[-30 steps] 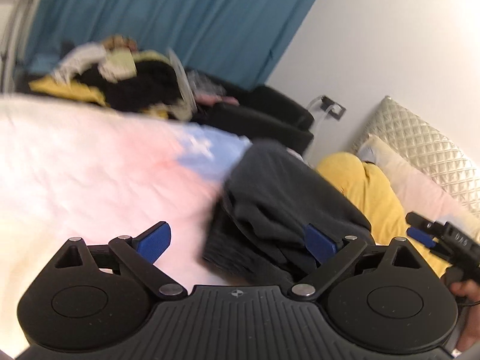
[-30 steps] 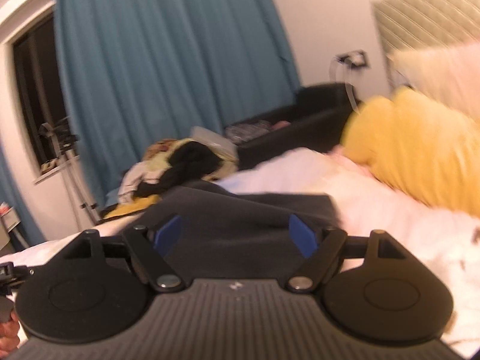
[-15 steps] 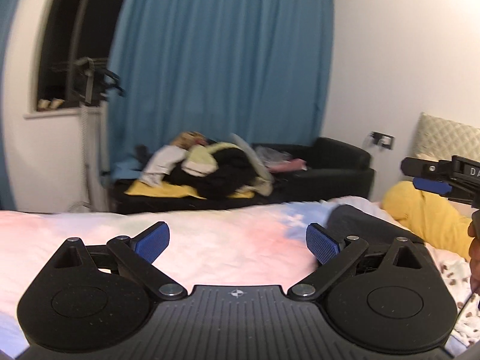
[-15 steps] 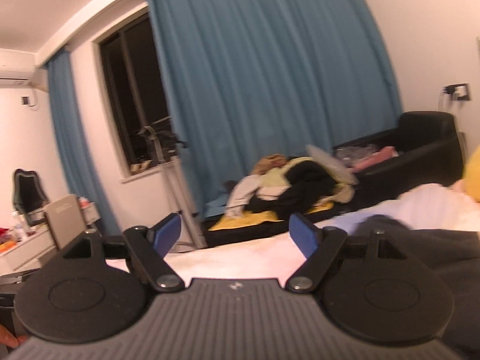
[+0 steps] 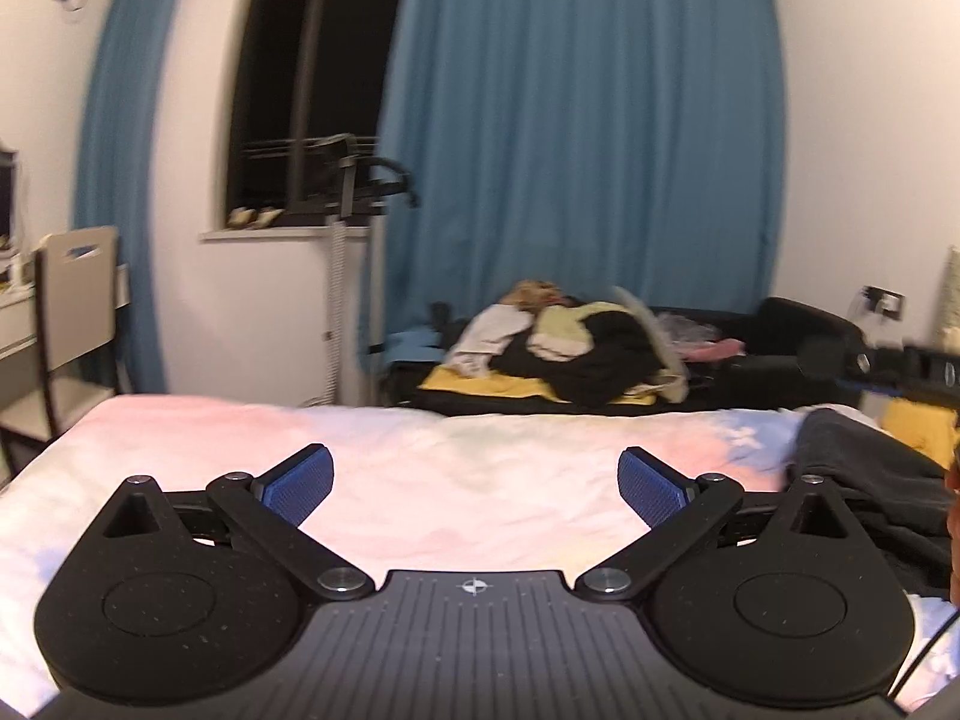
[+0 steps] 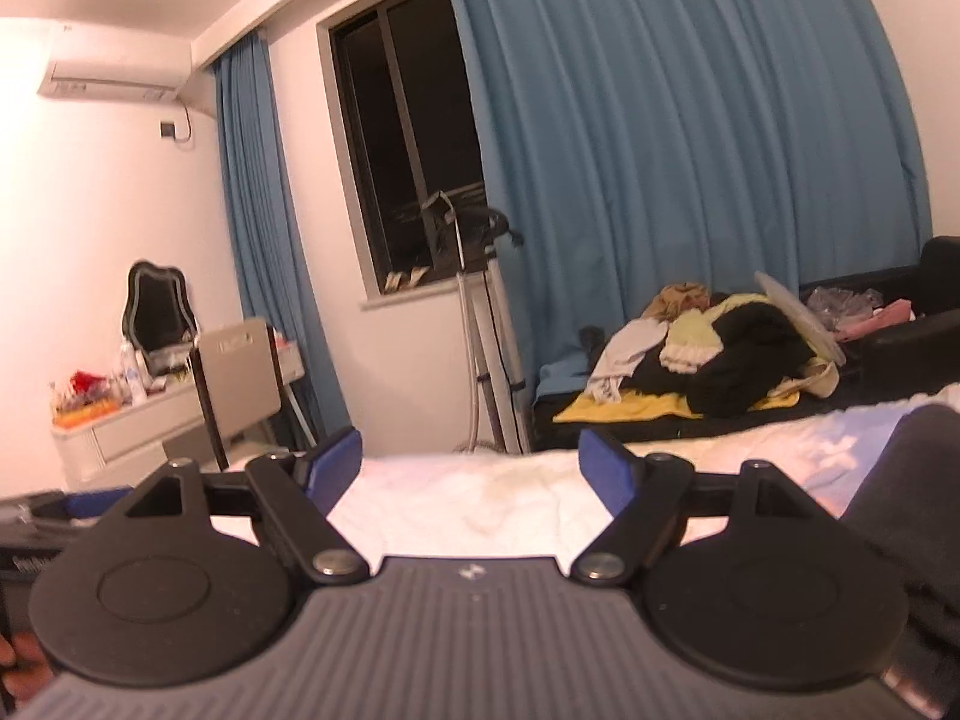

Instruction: Fold clothes

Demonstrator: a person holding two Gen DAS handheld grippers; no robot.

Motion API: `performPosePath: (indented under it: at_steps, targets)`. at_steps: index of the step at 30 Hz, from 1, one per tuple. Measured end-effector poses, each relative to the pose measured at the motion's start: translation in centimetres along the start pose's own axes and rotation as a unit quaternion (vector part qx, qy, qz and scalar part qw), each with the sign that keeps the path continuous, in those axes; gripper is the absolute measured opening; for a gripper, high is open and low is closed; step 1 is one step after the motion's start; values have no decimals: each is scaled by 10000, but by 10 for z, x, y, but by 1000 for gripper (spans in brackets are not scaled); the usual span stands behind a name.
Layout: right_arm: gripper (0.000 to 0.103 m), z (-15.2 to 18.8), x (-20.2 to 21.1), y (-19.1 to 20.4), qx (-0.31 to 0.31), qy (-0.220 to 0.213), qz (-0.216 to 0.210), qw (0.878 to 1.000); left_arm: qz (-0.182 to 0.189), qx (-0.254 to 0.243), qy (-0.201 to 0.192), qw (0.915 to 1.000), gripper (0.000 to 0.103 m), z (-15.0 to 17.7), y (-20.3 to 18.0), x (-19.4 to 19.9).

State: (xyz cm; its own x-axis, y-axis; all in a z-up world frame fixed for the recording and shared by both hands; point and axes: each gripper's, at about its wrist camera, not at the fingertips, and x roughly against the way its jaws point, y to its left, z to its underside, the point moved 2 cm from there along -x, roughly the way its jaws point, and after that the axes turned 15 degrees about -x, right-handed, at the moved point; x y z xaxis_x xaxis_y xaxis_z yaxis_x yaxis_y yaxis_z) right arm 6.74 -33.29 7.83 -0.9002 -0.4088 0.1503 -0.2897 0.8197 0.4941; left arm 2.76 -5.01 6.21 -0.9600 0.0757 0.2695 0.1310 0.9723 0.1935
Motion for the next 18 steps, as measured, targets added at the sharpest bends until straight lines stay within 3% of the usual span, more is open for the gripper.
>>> performPosePath:
  at_steps: [3,9,13,18]
  targets:
    - [81,19,-7,-3,-97,46,42,9999,-162,201,53,9997,102,13,18,0]
    - [84,43,-17,-14,-182,45,279,9994,-135,446,224,9987,102,35,31,-12]
    - [84,56,-21,-17,89,-6,490,9988,-230,311,422,9984,102,47,32,-18]
    - [84,68,-37,-18,207,244,661,9973,-344,182,412,9984,103,53,34,-25]
